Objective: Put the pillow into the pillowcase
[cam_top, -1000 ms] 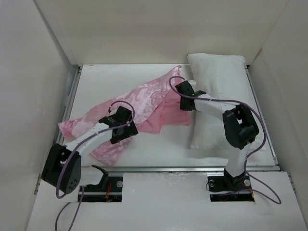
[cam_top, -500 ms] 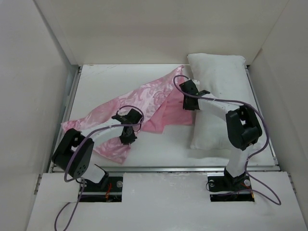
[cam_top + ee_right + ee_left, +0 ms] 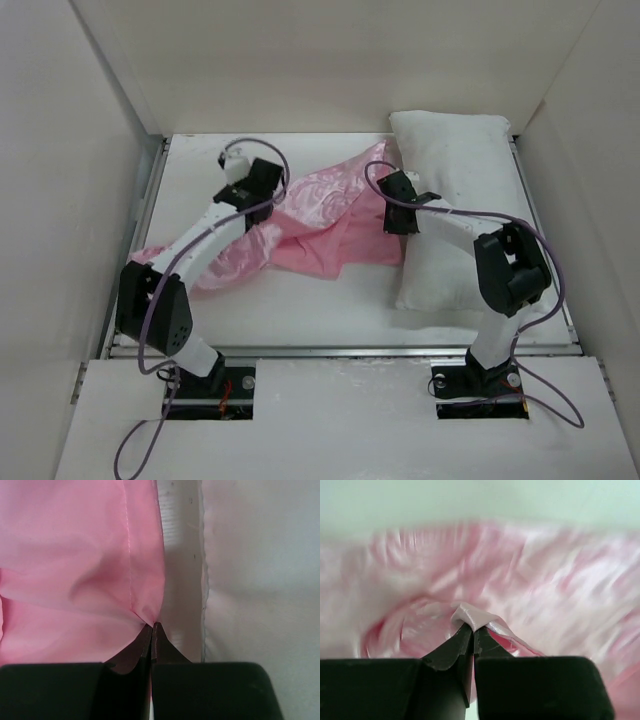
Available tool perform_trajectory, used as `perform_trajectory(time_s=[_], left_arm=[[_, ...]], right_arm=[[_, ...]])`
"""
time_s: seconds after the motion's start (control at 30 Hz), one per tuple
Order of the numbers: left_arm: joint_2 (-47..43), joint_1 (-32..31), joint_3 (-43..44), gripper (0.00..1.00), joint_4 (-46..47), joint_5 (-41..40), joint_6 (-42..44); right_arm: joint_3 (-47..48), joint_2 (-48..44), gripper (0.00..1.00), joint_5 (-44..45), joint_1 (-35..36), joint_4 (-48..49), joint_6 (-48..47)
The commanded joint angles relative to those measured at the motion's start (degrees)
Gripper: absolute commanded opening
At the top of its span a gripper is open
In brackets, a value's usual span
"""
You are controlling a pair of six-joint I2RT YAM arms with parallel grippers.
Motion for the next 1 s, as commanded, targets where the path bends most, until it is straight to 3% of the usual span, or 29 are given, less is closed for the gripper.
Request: perform_trajectory(time_s=[0.0, 0.03, 0.07, 0.1, 0.13, 0.2, 0.23, 0.3, 0.33, 0.37, 0.43, 0.5, 0.7, 0.77, 0.8, 0.83, 0.97], left_arm=[[1.7, 7.4, 12.5, 0.00, 17.0, -2.3, 16.8], [7.4, 10.8, 16.6, 0.00, 18.1, -2.3, 19.3], [11.0, 12.5, 26.8, 0.00, 18.8, -2.3, 24.3], [15.1, 14.0, 26.9, 0.00, 18.8, -2.9, 26.3], [23.9, 17.2, 39.6, 0.00, 18.8, -2.3, 28.5], [34.2, 20.4, 54.5, 0.00, 19.4, 5.3, 34.2], [40.3, 21.8, 74.3, 0.00, 18.5, 7.7, 34.9], [55.8, 24.6, 91.3, 0.00, 17.7, 12.7, 35.4], [57.1, 25.1, 93.8, 0.48, 19.4, 13.3, 33.8], [56.2, 25.1, 86.8, 0.99, 21.8, 14.8, 33.8], [45.9, 25.7, 70.7, 0.99, 35.6, 18.7, 32.2], [40.1, 25.7, 58.7, 0.99, 40.5, 23.1, 32.2], [42.4, 22.0, 72.7, 0.99, 25.1, 24.3, 37.6], [37.7, 21.2, 68.1, 0.99, 24.1, 29.9, 38.1], [35.2, 20.6, 64.2, 0.99, 25.7, 30.8, 37.2], [32.6, 20.6, 54.5, 0.99, 27.4, 32.1, 37.2], [22.7, 16.9, 36.0, 0.99, 32.3, 36.1, 38.3]], right_arm=[[-0.7, -2.7, 0.00, -2.0, -0.4, 1.8, 0.9], [-1.5, -2.7, 0.00, -2.0, -0.4, 2.3, 0.9], [-2.3, -3.4, 0.00, -2.0, 0.1, 3.1, 0.9], [-2.3, -3.4, 0.00, -2.0, 0.1, 3.1, 0.9], [-2.3, -3.9, 0.00, -2.0, 0.7, 4.0, 0.9], [-2.3, -3.9, 0.00, -1.7, 1.3, 3.4, 1.4], [-1.6, -3.9, 0.00, -1.1, 2.1, 3.4, 1.4], [-0.7, -3.9, 0.00, 0.9, 3.1, 0.6, 1.4], [-0.2, -3.9, 0.00, 2.2, 3.7, 0.1, 1.4], [-0.2, -3.9, 0.00, 2.2, 4.6, -0.5, 1.4], [-0.2, -4.6, 0.00, 3.5, 5.4, -1.1, 2.0], [-0.8, -5.8, 0.00, 5.0, 6.8, -1.1, 2.0], [-0.8, -9.0, 0.02, 4.5, 7.6, -2.3, 0.6], [-0.8, -10.2, 0.05, 4.5, 7.6, -3.0, 0.1], [-0.1, -10.2, 0.08, 5.0, 7.6, -3.9, 0.1], [0.8, -10.7, 0.13, 5.9, 7.6, -4.5, 0.1], [4.2, -12.1, 0.40, 8.1, 7.6, -8.8, -0.5]])
